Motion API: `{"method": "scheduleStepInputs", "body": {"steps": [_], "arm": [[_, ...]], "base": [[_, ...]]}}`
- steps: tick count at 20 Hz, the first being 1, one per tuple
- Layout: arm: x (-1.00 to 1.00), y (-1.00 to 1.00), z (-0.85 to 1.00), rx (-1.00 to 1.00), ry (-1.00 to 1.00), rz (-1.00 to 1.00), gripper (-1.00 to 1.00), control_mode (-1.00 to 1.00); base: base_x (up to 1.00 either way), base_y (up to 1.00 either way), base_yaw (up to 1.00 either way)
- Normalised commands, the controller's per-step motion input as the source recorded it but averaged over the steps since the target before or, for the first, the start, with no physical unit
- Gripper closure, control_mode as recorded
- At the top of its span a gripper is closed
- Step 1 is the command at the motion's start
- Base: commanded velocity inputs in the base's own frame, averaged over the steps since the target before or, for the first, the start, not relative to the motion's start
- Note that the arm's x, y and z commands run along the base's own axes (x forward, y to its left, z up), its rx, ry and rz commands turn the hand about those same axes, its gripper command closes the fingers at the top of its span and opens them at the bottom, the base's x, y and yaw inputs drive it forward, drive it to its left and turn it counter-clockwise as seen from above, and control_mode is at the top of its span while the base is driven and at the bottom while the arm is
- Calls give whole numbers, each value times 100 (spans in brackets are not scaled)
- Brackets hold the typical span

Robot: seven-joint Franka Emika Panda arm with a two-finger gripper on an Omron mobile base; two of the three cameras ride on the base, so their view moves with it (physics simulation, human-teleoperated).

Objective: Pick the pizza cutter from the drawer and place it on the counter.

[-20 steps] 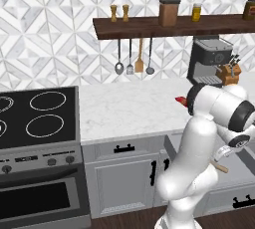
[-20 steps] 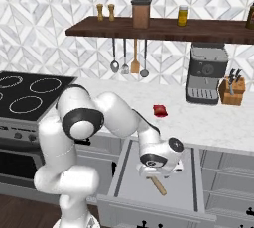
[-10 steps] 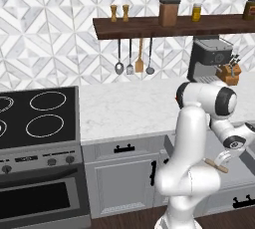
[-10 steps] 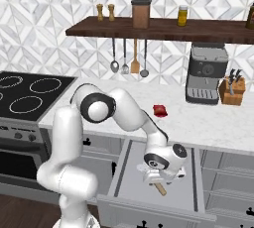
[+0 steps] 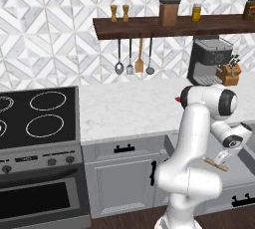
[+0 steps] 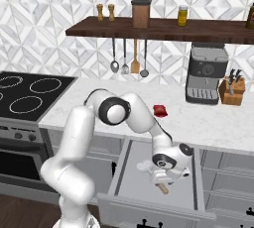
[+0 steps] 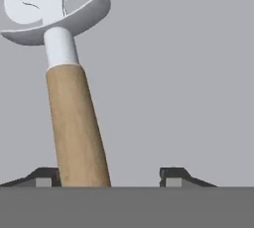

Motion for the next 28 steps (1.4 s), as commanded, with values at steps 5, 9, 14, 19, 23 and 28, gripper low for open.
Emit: {"method": "scheduleStepInputs", "body": {"steps": [5, 9, 14, 19, 23, 28], "arm": [[-8, 16, -86, -1, -17, 0, 100, -100], [-45, 21, -50, -5, -40, 0, 100, -100], [-28, 30, 7, -7, -20, 6, 100, -100], [-21, 2, 100, -3, 6, 24, 100, -100], [-31, 0, 100, -5, 10, 36, 100, -100], [-20, 0, 100, -1, 1, 29, 100, -100]], "base": [[0, 0, 0], [0, 0, 0], [0, 0, 0], [0, 0, 0], [0, 0, 0], [0, 0, 0]]}}
